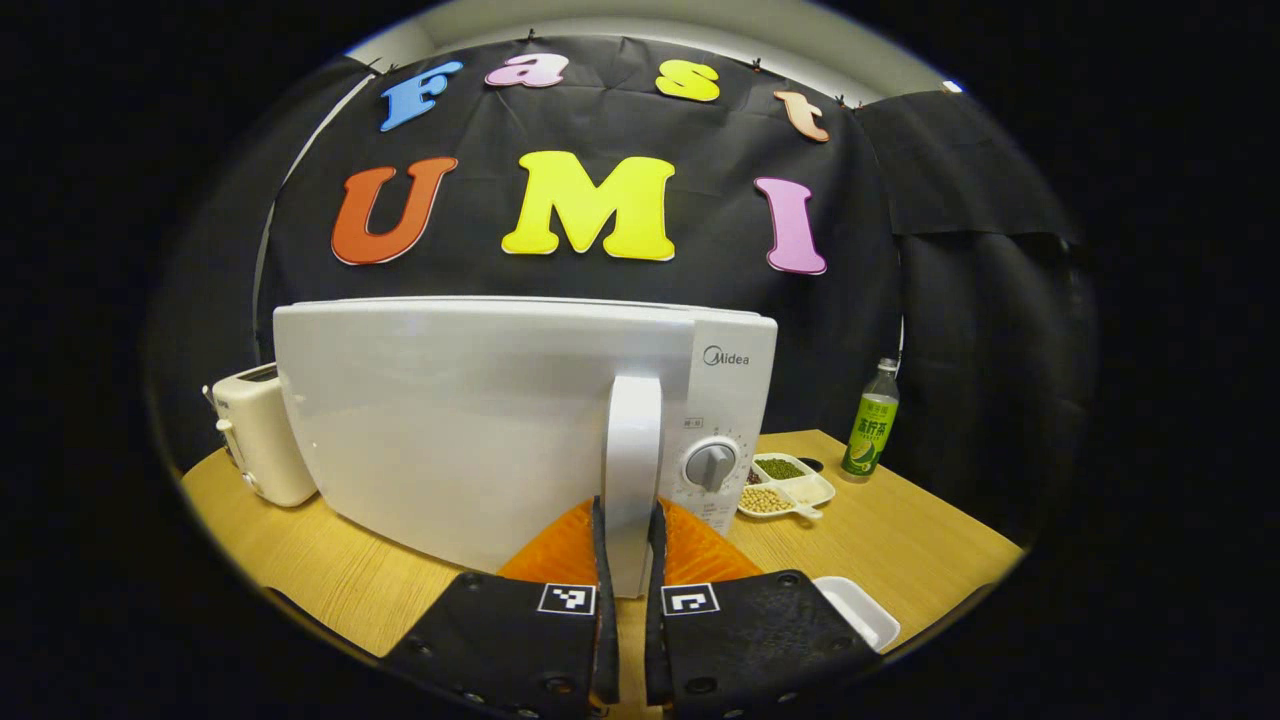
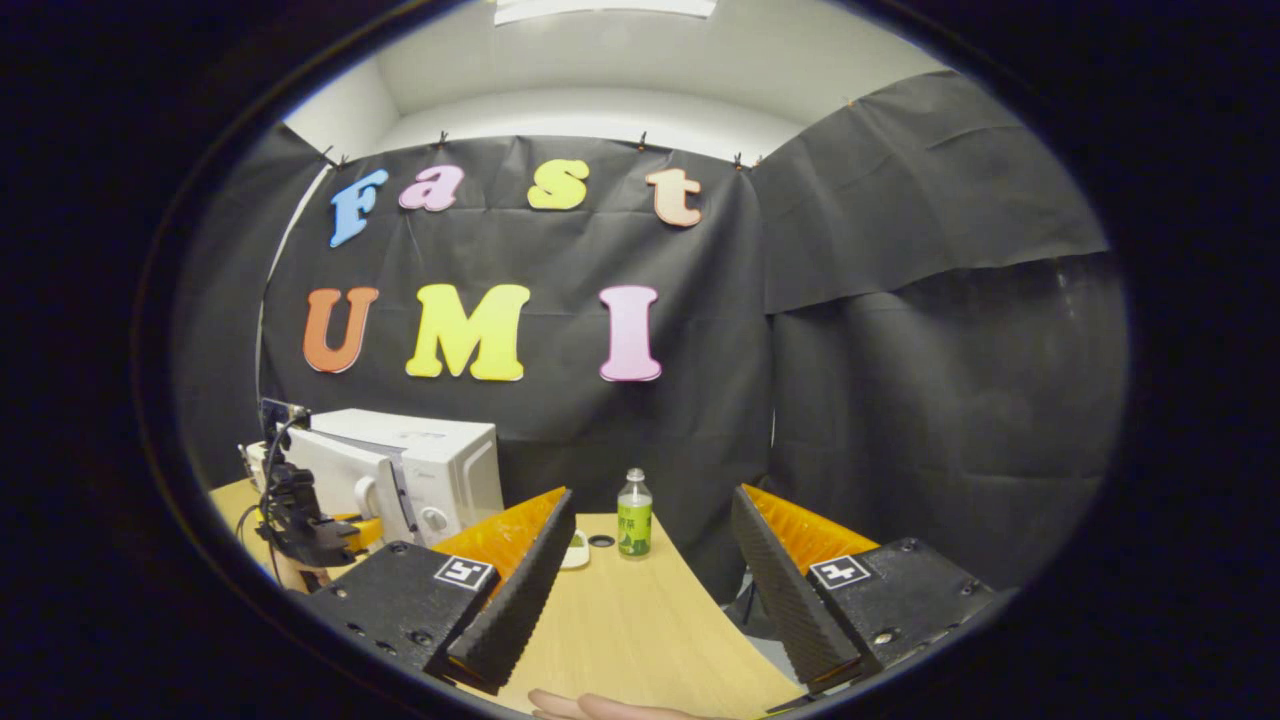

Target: Open the microwave oven with the left hand, put the food in, and close the microwave oven.

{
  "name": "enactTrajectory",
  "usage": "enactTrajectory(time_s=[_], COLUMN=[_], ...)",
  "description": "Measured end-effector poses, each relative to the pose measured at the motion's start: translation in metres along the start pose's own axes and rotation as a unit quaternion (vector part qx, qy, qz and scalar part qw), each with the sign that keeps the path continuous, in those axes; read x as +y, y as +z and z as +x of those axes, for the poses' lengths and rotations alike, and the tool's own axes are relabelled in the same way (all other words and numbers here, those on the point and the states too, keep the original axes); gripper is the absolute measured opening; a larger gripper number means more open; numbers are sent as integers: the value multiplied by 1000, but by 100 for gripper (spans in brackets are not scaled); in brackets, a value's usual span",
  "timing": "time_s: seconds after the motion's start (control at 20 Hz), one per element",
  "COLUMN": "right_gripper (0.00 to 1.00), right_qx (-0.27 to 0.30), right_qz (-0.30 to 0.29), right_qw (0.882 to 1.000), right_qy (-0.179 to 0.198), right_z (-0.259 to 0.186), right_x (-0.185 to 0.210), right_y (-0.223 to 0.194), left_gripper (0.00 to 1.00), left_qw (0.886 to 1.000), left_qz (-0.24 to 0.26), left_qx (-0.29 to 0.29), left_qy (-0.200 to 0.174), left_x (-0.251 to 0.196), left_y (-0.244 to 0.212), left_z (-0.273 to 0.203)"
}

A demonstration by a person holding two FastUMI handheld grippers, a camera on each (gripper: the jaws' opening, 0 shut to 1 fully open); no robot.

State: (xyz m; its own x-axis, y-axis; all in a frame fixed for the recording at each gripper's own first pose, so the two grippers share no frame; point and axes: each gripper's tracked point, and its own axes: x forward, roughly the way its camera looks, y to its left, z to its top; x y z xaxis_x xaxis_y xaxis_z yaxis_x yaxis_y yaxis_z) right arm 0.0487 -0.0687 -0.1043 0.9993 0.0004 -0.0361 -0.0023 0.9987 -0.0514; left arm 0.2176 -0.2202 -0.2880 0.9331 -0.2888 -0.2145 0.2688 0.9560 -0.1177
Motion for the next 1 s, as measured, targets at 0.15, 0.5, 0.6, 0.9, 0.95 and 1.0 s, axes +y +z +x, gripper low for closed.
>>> enactTrajectory(time_s=[0.15,0.5,0.6,0.9,0.95,1.0], right_gripper=[100,100,92,92,100,100], right_qx=[5,17,18,28,29,30], right_qz=[-2,-15,-10,-5,-9,-11], right_qw=[1000,999,999,998,998,998], right_qy=[4,25,36,59,60,61], right_z=[-7,-32,-41,-63,-65,-67], right_x=[7,41,53,84,87,91], right_y=[-2,-4,-2,-4,-5,-7], left_gripper=[10,9,10,9,9,9], left_qw=[1000,1000,1000,999,998,997], left_qz=[5,29,24,33,35,38], left_qx=[3,-8,-7,-14,-13,-12], left_qy=[-12,-7,-2,39,49,63], left_x=[8,50,66,133,148,165], left_y=[-6,-19,-22,-29,-29,-30], left_z=[-36,-118,-139,-199,-209,-219])
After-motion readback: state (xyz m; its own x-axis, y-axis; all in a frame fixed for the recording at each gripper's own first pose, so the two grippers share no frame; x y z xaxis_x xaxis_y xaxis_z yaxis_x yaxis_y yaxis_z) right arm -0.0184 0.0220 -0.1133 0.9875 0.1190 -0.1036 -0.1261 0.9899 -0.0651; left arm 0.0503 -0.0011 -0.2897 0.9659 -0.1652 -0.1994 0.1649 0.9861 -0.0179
